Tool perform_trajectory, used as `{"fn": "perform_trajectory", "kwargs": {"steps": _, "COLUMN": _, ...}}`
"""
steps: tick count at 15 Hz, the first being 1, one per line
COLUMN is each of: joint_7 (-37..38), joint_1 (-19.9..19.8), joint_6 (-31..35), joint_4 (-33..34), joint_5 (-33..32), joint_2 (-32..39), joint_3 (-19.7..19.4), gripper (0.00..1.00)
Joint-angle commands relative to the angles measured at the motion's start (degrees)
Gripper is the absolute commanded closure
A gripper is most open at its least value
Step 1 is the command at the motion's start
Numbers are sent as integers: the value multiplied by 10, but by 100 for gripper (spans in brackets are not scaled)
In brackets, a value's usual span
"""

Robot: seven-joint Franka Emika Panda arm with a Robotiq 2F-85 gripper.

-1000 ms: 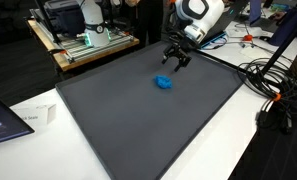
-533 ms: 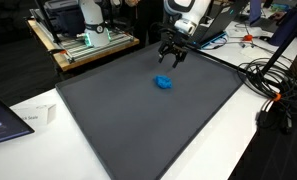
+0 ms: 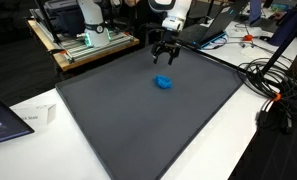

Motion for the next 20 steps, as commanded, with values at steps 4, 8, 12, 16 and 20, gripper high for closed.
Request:
{"fn": "perform_trajectory", "kwargs": {"steps": 4, "joint_7": -64, "joint_1": -27, "joint_6": 103, "joint_4": -98, "joint_5": -16, "joint_2": -65, "joint_3": 5, "gripper": 0}}
{"fn": "perform_trajectory", "kwargs": {"steps": 8, "joint_7": -118, "joint_1": -43, "joint_6": 163, "joint_4": -134, "joint_5": -9, "joint_2": -81, "joint_3": 1, "gripper": 0}}
{"fn": "perform_trajectory", "kwargs": {"steps": 12, "joint_7": -195, "joint_1": -70, "joint_6": 207, "joint_4": -155, "joint_5": 13, "joint_2": -86, "joint_3": 10, "gripper": 0}}
{"fn": "perform_trajectory", "kwargs": {"steps": 16, "joint_7": -282, "joint_1": -107, "joint_6": 232, "joint_4": -162, "joint_5": 48, "joint_2": -80, "joint_3": 26, "gripper": 0}}
{"fn": "perform_trajectory", "kwargs": {"steps": 20, "joint_7": -399, "joint_1": -165, "joint_6": 260, "joint_4": -165, "joint_5": 120, "joint_2": -74, "joint_3": 72, "gripper": 0}}
